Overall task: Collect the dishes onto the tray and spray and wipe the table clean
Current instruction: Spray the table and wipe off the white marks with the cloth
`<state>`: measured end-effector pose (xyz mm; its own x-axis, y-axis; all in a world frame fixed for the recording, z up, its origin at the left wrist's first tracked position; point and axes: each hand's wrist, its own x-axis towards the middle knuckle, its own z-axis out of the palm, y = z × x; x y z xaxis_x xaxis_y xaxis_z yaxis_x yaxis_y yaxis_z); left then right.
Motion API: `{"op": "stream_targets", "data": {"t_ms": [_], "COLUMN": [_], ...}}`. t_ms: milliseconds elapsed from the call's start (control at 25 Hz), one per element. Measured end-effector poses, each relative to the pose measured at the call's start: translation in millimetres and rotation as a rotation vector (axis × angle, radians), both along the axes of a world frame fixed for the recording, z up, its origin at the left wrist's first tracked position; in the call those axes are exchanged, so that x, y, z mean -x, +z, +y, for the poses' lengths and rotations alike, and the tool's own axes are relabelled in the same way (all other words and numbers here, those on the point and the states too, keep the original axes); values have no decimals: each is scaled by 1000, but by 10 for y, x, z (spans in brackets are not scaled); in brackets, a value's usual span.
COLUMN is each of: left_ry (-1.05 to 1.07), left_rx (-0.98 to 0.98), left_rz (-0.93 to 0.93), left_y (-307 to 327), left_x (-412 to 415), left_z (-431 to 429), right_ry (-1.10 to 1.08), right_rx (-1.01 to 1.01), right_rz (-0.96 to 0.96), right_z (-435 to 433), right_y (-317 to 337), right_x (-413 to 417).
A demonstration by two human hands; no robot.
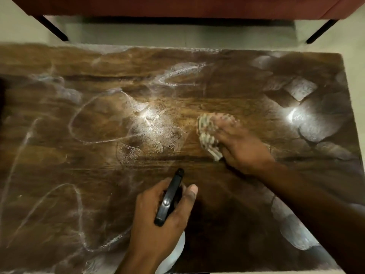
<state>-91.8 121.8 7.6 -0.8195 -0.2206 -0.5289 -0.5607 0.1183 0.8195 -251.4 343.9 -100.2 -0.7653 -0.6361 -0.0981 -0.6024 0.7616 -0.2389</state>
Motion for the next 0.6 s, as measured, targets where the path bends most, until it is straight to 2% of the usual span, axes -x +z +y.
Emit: {"op": "stream_targets", "data": {"t_ms": [80,160,200,240,400,440,480,520,600], "left_ry": [27,29,29,34,39,31,21,13,8], "left_rx": [7,41,69,102,128,106,87,79,76], "left_rz": [32,55,62,73,91,88,85,86,99], "left_y": [15,-20,-54,-88,-134,-128,-118,-104,-78], "left_x": [170,332,399,471,733,788,831,864,939], "left_z": [-52,-96,-119,-153,-270,-300,-327,-349,-392], "right_ry": [-478,-724,-700,-571,335,454,451,338,-109], "right_rx": [52,96,78,52,-13,-30,-60,-83,-55], "right_rz": [-27,-65,-64,-57,-71,-80,-76,-63,-13], "right_z": [-20,-283,-437,-582,-619,-510,-417,-342,-283], "right_y": [50,56,49,35,-35,-7,12,-5,-12], "right_x": [356,455,389,271,-110,25,183,348,769]}}
